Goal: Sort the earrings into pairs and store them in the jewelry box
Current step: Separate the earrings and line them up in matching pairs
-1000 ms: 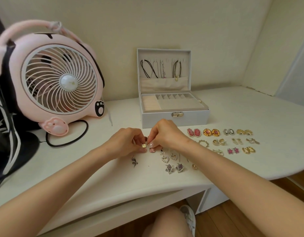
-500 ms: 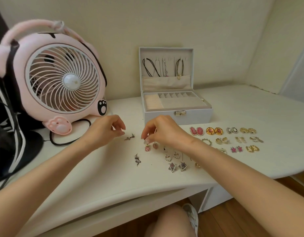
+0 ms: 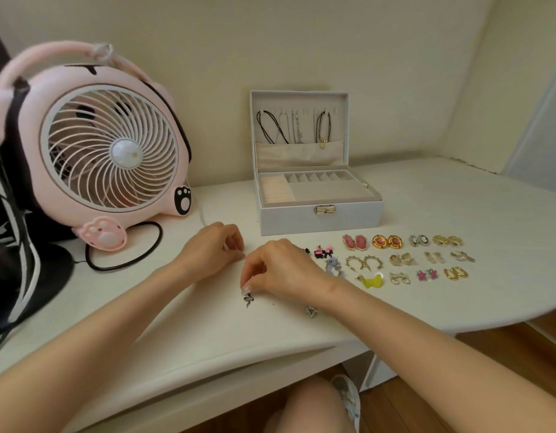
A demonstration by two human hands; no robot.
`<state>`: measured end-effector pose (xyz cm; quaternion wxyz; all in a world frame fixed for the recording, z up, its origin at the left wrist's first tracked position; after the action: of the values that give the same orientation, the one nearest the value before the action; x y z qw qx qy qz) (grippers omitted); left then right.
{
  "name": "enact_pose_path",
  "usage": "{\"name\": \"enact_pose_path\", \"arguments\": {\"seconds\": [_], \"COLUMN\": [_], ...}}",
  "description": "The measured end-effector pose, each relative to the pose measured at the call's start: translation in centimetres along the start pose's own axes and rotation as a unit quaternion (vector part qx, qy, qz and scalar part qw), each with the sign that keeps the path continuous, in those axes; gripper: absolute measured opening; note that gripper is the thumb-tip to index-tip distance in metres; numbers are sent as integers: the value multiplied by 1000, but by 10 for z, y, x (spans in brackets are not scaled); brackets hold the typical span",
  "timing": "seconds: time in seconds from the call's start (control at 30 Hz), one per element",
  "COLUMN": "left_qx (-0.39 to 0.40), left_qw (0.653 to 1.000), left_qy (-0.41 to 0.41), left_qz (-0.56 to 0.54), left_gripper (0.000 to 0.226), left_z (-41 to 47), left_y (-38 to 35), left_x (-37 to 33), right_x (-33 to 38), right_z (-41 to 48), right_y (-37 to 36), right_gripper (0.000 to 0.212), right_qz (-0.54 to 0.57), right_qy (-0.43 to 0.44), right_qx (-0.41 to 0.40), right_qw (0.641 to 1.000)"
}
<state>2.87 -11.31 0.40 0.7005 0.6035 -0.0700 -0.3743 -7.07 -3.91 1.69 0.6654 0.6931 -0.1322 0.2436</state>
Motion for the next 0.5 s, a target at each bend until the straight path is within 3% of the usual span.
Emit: {"name": "enact_pose_path", "arguments": {"seconds": [0.27,0.4,0.5], "left_qx": [-8,4,44], "left_qw": [1000,997,981], "left_qy": [5,-5,8], "left_qz": [-17,-81,-188], "left_gripper": [6,5,7], "left_z": [-17,-29,-34], "left_y": [11,16,10], "left_x": [-1,-17,-30], "right_x": [-16,-30,-37], "right_z": [-4,-9,-12], "right_y": [18,34,37], "right_gripper": [7,10,9], "right_qz": [4,36,42], "right_qy": [-17,-37,-53], "right_qx": [-19,-29,-26], "right_qw": [1000,998,997]}}
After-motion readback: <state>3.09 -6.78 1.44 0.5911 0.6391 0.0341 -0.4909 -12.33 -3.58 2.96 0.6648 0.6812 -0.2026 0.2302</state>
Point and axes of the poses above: each hand's wrist, its own z-axis towards the middle knuckle, its own y-axis out of the back of the hand, x = y × z, the point moved 7 cm from there along z, towards the middle knuckle, and after that the axes turned 11 degrees about -y, right-handed, at the moved point
